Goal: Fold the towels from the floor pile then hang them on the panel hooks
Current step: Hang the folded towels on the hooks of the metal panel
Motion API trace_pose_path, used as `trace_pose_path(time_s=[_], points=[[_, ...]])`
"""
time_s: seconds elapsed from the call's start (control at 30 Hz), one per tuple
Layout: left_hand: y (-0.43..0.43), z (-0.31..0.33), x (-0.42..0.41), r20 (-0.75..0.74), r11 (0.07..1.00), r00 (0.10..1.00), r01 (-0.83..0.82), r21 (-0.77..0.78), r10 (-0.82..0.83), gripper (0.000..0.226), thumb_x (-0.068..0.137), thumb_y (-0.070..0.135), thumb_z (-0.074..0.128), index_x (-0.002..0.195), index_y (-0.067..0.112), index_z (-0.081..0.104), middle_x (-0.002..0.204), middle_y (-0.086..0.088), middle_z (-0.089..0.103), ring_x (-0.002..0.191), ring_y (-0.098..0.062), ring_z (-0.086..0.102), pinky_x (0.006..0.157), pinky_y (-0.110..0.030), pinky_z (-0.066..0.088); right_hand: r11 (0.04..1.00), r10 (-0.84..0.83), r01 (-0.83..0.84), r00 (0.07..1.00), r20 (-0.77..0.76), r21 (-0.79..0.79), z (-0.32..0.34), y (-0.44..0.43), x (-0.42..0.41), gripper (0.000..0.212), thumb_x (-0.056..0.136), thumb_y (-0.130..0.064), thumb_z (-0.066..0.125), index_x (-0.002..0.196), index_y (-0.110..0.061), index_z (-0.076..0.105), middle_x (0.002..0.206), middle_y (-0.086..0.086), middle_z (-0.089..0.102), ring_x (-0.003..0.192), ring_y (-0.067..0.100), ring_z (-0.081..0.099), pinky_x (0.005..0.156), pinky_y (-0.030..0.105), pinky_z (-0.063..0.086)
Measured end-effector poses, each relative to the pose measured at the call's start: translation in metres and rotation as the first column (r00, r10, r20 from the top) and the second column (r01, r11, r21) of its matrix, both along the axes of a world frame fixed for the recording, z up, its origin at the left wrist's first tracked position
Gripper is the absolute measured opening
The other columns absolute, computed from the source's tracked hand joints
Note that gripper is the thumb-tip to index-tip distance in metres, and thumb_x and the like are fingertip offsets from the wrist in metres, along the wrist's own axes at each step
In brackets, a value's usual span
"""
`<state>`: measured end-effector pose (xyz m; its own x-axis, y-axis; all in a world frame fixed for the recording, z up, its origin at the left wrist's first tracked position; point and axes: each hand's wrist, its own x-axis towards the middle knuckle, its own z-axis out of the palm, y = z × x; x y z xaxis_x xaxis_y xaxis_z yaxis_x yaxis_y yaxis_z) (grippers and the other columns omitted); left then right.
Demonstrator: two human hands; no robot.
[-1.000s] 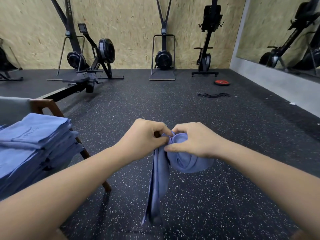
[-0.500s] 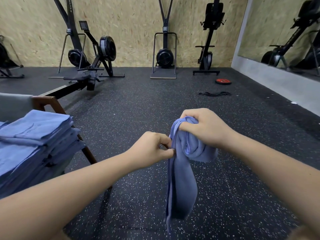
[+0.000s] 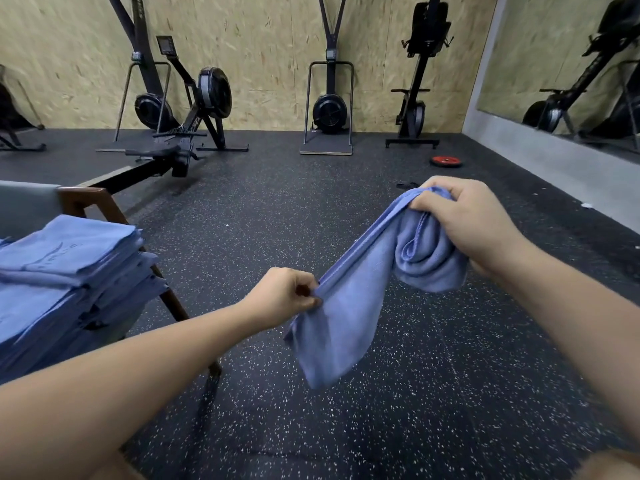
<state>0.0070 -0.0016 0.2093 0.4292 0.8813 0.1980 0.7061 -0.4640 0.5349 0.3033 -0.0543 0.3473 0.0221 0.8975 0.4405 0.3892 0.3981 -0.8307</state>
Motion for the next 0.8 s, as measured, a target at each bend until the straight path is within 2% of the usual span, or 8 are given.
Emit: trace_pose_path(time_s=[0.13, 0.27, 0.37, 0.47, 0.57, 0.7, 0.8], points=[[0.011, 0.003, -0.020, -0.002, 0.992, 1.000, -0.021, -0.124, 0.021, 0.026, 0.082, 0.029, 0.092, 0.078, 0.019, 0.068, 0.066, 0.015, 0.064, 0.061, 0.000, 0.050, 0.061, -0.022, 0.042, 0.993, -0.113, 0.111, 0.992, -0.050, -0.026, -0.009, 0.011, 0.020, 0.024, 0.092, -0.010, 0.067, 0.068, -0.016, 0.064, 0.063, -0.007, 0.059, 0.062, 0.006, 0.053, 0.060, 0.019, 0.047], [0.014, 0.008, -0.039, -0.066, 0.972, 0.998, -0.017, -0.235, 0.001, 0.027, 0.079, 0.028, 0.094, 0.076, 0.020, 0.068, 0.063, 0.019, 0.062, 0.059, 0.000, 0.051, 0.058, -0.018, 0.040, 0.977, -0.184, 0.175, 0.981, -0.068, -0.122, -0.028, 0.029, 0.041, 0.020, 0.089, -0.015, 0.069, 0.069, -0.018, 0.068, 0.067, -0.004, 0.062, 0.067, 0.011, 0.056, 0.070, 0.029, 0.049], [0.012, 0.010, -0.046, -0.073, 0.968, 0.996, 0.036, -0.249, -0.055, 0.030, 0.080, 0.020, 0.093, 0.073, 0.022, 0.064, 0.063, 0.018, 0.057, 0.059, -0.002, 0.048, 0.059, -0.020, 0.038, 0.957, -0.236, 0.230, 0.971, -0.018, -0.177, -0.046, 0.038, 0.053, 0.018, 0.088, -0.018, 0.069, 0.070, -0.014, 0.067, 0.068, -0.003, 0.063, 0.069, 0.013, 0.057, 0.075, 0.034, 0.048], [0.010, 0.010, -0.046, -0.110, 0.970, 0.989, 0.066, -0.235, -0.094, 0.024, 0.081, 0.019, 0.092, 0.078, 0.029, 0.071, 0.071, 0.018, 0.067, 0.064, 0.002, 0.055, 0.063, -0.015, 0.042, 0.936, -0.282, 0.274, 0.959, -0.006, -0.221, -0.060, 0.044, 0.062, 0.017, 0.088, -0.019, 0.068, 0.073, -0.012, 0.069, 0.068, -0.003, 0.065, 0.068, 0.013, 0.058, 0.075, 0.034, 0.049], [0.007, 0.008, -0.047, -0.224, 0.975, 0.966, 0.087, -0.203, -0.132, 0.016, 0.083, 0.023, 0.089, 0.084, 0.034, 0.077, 0.075, 0.023, 0.071, 0.068, 0.006, 0.061, 0.066, -0.012, 0.045, 0.929, -0.288, 0.285, 0.957, 0.021, -0.234, -0.069, 0.048, 0.067, 0.019, 0.088, -0.020, 0.068, 0.070, -0.015, 0.069, 0.066, -0.004, 0.065, 0.066, 0.013, 0.059, 0.074, 0.034, 0.049], [0.009, -0.001, -0.055, -0.425, 0.984, 0.895, 0.072, -0.164, -0.136, 0.012, 0.082, 0.028, 0.085, 0.079, 0.026, 0.073, 0.064, 0.016, 0.062, 0.061, -0.002, 0.053, 0.060, -0.022, 0.044, 0.921, -0.335, 0.332, 0.942, 0.022, -0.205, -0.069, 0.052, 0.068, 0.015, 0.087, -0.021, 0.068, 0.079, -0.010, 0.072, 0.071, -0.002, 0.067, 0.070, 0.014, 0.059, 0.074, 0.034, 0.049], [0.015, -0.003, -0.069, -0.453, 0.987, 0.887, 0.016, -0.161, -0.088, 0.007, 0.083, 0.032, 0.083, 0.082, 0.030, 0.077, 0.064, 0.020, 0.063, 0.063, 0.001, 0.055, 0.059, -0.021, 0.041, 0.911, -0.364, 0.362, 0.931, 0.026, -0.195, -0.071, 0.056, 0.072, 0.019, 0.083, -0.028, 0.068, 0.082, -0.009, 0.072, 0.071, -0.002, 0.066, 0.070, 0.014, 0.058, 0.073, 0.034, 0.047]])
